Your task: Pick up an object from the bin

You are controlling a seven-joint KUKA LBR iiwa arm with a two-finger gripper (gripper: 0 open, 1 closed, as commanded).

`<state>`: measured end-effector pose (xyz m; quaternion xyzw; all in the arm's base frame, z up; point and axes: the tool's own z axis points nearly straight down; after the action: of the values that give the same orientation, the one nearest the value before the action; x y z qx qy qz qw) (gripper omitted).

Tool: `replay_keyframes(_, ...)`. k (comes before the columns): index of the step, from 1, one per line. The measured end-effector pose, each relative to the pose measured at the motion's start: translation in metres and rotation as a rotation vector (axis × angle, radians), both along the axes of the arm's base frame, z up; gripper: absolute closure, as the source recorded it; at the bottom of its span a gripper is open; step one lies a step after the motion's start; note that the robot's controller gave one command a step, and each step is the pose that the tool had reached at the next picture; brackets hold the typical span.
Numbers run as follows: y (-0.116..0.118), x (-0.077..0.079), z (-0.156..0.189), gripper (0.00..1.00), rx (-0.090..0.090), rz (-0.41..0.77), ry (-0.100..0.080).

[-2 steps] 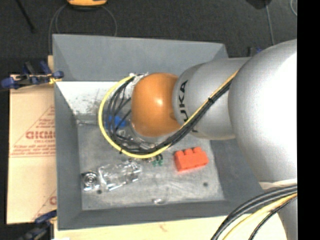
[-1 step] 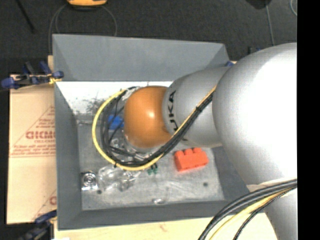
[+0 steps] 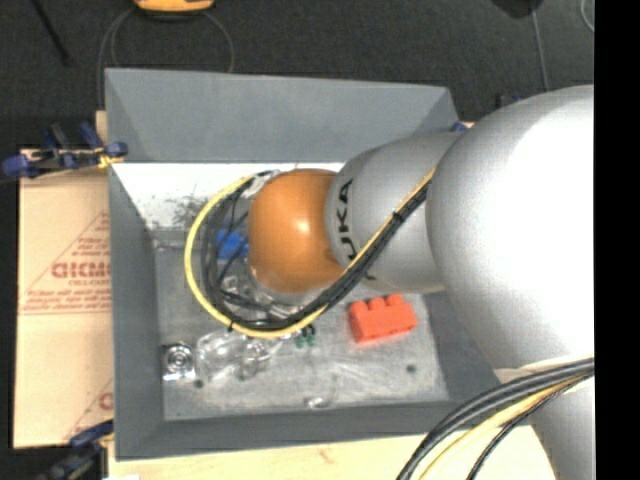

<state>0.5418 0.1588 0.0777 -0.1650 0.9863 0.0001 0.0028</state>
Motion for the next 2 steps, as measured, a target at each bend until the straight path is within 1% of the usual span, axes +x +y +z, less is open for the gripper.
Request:
replay_keyframes(1,0.000,0.001,0.002,1.00,0.001,-0.002,-0.003)
replay_keyframes(2,0.000,0.002,0.044,1.00,-0.001,-0.008,0.001)
